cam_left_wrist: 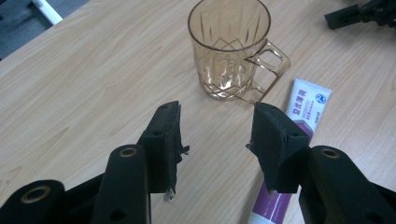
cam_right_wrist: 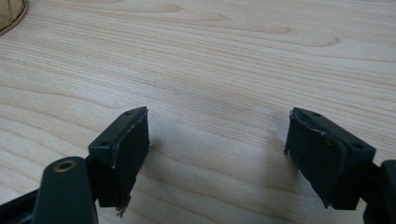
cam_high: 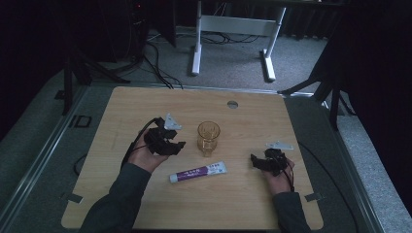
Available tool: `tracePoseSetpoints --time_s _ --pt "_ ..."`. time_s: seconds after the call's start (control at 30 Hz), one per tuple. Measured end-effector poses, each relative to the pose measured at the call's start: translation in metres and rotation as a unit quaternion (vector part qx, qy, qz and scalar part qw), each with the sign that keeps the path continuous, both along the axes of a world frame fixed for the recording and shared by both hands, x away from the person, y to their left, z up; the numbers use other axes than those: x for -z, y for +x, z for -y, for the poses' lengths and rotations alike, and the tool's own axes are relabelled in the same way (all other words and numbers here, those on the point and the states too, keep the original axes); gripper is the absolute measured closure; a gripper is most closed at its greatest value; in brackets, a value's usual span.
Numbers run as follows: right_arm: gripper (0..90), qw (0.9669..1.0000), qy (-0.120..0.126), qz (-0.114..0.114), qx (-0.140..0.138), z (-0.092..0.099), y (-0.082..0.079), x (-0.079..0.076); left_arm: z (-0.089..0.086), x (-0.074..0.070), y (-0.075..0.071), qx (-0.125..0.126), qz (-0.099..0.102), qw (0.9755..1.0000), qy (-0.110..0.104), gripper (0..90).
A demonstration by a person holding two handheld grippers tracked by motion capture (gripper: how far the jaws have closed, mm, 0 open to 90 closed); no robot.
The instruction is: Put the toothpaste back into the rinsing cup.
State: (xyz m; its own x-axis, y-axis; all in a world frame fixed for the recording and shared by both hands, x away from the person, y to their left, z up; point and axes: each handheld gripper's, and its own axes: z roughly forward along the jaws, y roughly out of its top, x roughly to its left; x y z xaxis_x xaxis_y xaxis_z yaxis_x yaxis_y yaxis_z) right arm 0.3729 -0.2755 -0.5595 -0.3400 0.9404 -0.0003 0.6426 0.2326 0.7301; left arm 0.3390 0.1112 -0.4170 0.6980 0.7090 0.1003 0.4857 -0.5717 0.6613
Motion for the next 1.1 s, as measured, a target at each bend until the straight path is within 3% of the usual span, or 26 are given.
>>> tracePoseSetpoints --time_s 1.1 --pt "21.3 1.0000 0.000 0.000 0.000 0.000 0.000 0.000 0.036 0.013 0.006 0.045 -0.026 0.9982 0.032 54.3"
